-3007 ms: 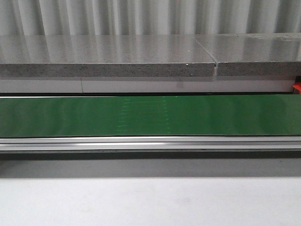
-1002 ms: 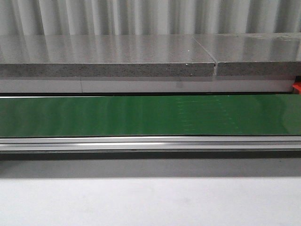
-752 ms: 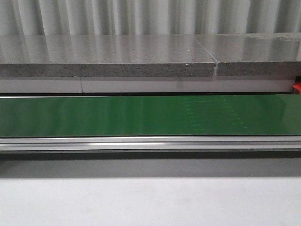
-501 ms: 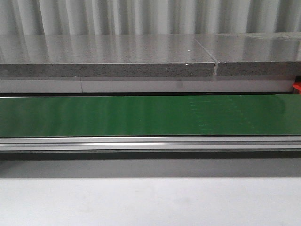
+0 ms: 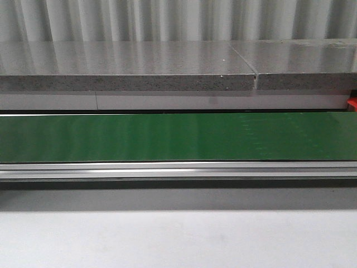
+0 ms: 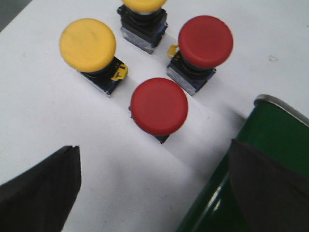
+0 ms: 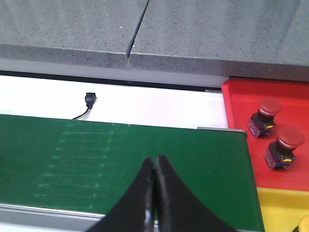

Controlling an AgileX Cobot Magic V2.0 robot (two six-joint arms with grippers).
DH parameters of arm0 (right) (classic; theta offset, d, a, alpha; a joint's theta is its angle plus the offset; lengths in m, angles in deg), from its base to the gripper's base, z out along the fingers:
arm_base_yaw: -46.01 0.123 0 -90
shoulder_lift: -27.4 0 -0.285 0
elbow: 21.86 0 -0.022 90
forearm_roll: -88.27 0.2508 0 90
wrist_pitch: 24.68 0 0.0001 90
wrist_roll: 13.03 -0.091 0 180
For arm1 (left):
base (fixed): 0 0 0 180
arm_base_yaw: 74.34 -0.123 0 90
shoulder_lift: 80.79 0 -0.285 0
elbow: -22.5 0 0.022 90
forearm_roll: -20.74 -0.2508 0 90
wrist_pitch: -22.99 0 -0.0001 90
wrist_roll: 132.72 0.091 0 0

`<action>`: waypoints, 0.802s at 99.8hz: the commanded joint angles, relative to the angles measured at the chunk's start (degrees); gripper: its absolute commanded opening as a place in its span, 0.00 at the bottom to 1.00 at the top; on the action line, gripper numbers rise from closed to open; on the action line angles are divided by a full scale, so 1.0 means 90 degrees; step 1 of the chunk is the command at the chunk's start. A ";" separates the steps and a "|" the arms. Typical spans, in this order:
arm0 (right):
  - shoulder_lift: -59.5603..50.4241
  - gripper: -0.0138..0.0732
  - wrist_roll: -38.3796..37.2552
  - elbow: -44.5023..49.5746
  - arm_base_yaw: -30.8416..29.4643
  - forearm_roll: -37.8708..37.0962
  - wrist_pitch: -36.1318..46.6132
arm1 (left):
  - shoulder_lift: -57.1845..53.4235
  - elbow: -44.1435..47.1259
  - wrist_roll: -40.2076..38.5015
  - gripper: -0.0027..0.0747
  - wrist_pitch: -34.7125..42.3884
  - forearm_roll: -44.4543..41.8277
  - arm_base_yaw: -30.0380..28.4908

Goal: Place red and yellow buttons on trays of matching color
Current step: 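Move the left gripper down over a red push-button on the table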

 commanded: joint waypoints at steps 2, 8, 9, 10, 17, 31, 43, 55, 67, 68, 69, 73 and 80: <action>-0.0016 0.07 0.0043 -0.0149 -0.0003 0.0090 0.0366 | -0.0099 -0.0273 -0.0052 0.81 0.0298 -0.0020 -0.0092; -0.0016 0.07 0.0043 -0.0149 -0.0003 0.0090 0.0366 | 0.0001 -0.0340 -0.0043 0.81 0.0369 -0.0020 -0.0130; -0.0016 0.07 0.0043 -0.0149 -0.0003 0.0090 0.0366 | 0.0006 -0.0350 -0.0043 0.81 0.0384 -0.0020 -0.0130; -0.0016 0.07 0.0043 -0.0149 -0.0003 0.0090 0.0366 | 0.0020 -0.0369 -0.0043 0.81 0.0401 -0.0020 -0.0130; -0.0016 0.07 0.0043 -0.0149 -0.0003 0.0090 0.0366 | 0.0101 -0.0442 -0.0043 0.81 0.0500 -0.0020 -0.0130; -0.0016 0.07 0.0043 -0.0149 -0.0003 0.0090 0.0366 | 0.0323 -0.0615 -0.0043 0.81 0.0543 -0.0020 -0.0130; -0.0016 0.07 0.0043 -0.0149 -0.0003 0.0090 0.0366 | 0.0572 -0.0721 -0.0043 0.81 0.0543 -0.0020 -0.0130; -0.0016 0.07 0.0043 -0.0149 -0.0003 0.0090 0.0366 | 0.0772 -0.0790 -0.0043 0.81 0.0569 -0.0020 -0.0142; -0.0016 0.07 0.0043 -0.0149 -0.0003 0.0090 0.0366 | 0.0967 -0.0921 -0.0043 0.81 0.0569 -0.0066 -0.0142; -0.0016 0.07 0.0043 -0.0149 -0.0003 0.0090 0.0366 | 0.0980 -0.0936 -0.0043 0.81 0.0557 -0.0066 -0.0142; -0.0016 0.07 0.0043 -0.0149 -0.0003 0.0090 0.0366 | 0.1003 -0.0944 -0.0043 0.81 0.0555 -0.0066 -0.0142; -0.0016 0.07 0.0043 -0.0149 -0.0003 0.0090 0.0366 | 0.1048 -0.0965 -0.0043 0.81 0.0555 -0.0076 -0.0142; -0.0016 0.07 0.0043 -0.0149 -0.0003 0.0090 0.0366 | 0.1089 -0.0977 -0.0043 0.81 0.0579 -0.0076 -0.0142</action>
